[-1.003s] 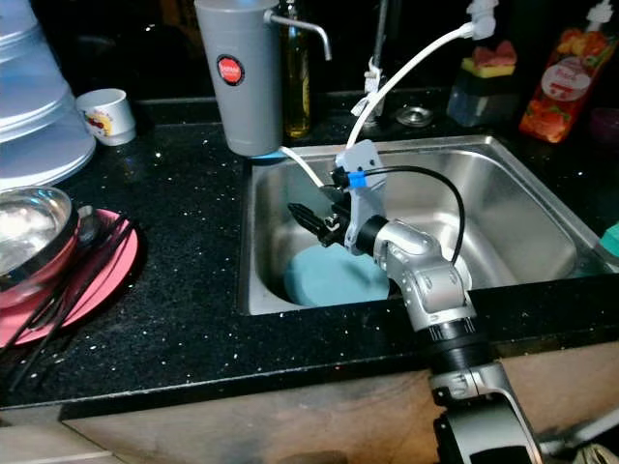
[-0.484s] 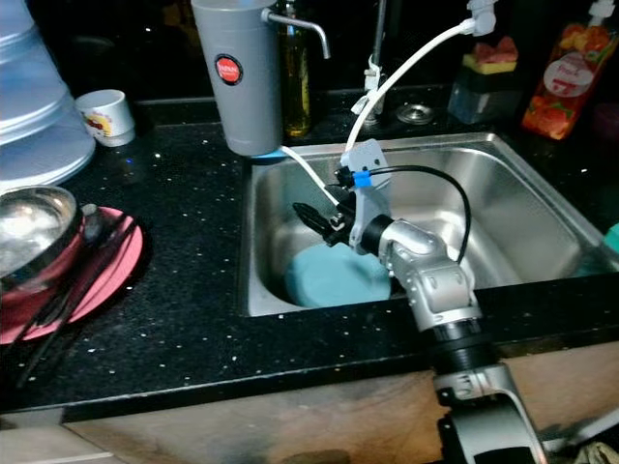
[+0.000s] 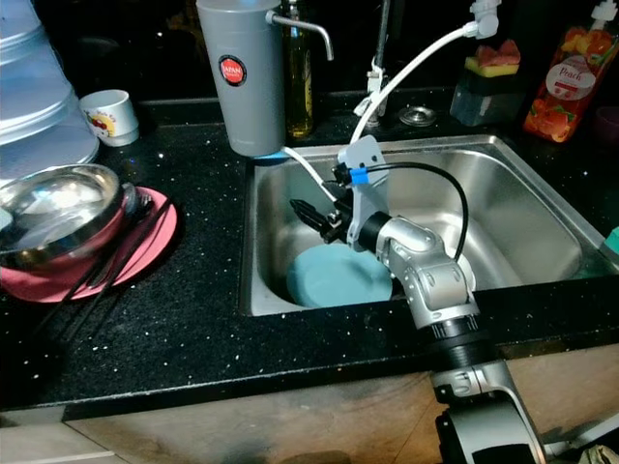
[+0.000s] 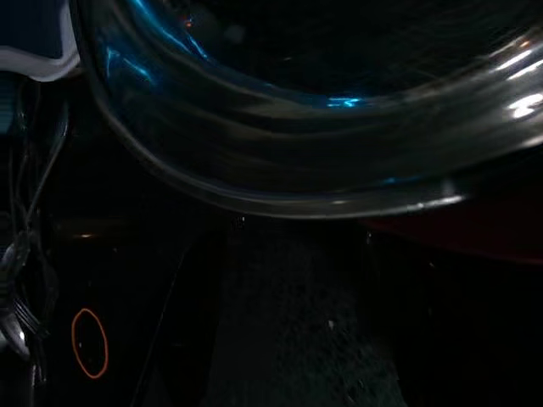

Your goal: Kitchen organization

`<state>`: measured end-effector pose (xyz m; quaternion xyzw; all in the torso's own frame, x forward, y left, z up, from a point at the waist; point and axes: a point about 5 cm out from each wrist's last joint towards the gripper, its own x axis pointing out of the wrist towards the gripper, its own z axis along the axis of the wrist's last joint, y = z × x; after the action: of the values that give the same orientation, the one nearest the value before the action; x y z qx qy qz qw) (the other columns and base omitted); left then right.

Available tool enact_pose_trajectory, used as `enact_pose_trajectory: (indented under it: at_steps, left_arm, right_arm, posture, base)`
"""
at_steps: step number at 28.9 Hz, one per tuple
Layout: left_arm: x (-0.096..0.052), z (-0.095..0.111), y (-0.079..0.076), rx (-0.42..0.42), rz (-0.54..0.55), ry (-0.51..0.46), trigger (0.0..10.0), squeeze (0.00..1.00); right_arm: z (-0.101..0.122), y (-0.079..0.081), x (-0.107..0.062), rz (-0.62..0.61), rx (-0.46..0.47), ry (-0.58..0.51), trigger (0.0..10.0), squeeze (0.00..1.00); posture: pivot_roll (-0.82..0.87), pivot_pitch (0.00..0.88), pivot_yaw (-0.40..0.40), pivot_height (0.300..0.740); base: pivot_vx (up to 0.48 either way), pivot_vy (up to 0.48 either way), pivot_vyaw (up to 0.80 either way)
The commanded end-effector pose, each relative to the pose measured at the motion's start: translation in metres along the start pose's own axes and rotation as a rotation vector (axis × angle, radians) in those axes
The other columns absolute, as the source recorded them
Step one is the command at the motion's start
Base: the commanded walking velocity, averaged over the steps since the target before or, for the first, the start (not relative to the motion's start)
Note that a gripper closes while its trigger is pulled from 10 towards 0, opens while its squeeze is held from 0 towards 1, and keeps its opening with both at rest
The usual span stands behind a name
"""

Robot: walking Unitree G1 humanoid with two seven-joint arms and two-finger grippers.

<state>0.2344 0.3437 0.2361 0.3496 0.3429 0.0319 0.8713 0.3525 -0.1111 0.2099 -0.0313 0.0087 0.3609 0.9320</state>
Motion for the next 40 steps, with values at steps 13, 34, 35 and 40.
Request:
enact_pose_trajectory:
  at_steps: [13, 34, 35, 40]
  left_arm:
    - [0.019, 0.019, -0.010, -0.014, 0.025, -0.062, 10.0, 0.00]
    - [-0.031, 0.059, 0.036, -0.020, 0.095, -0.211, 10.0, 0.00]
    - [-0.037, 0.062, 0.040, -0.026, 0.098, -0.232, 10.0, 0.00]
    - [-0.056, 0.080, 0.048, -0.079, 0.079, -0.363, 10.0, 0.00]
  right_arm:
    - [0.000, -0.003, -0.001, -0.013, -0.009, -0.005, 10.0, 0.00]
    - [-0.001, 0.000, -0.003, 0.013, -0.008, 0.004, 10.0, 0.00]
    - [-0.002, 0.000, -0.003, 0.016, -0.006, 0.005, 10.0, 0.00]
    - [-0.002, 0.003, -0.001, 0.029, -0.002, 0.005, 10.0, 0.00]
  posture:
    - [0.05, 0.003, -0.008, 0.740]
    - [0.05, 0.003, -0.010, 0.740]
    - [0.06, 0.003, -0.011, 0.740]
    - [0.06, 0.004, -0.015, 0.740]
  base:
    - [0.000, 0.000, 0.00]
    - [0.000, 0.000, 0.00]
    - [0.000, 0.000, 0.00]
    - [0.000, 0.000, 0.00]
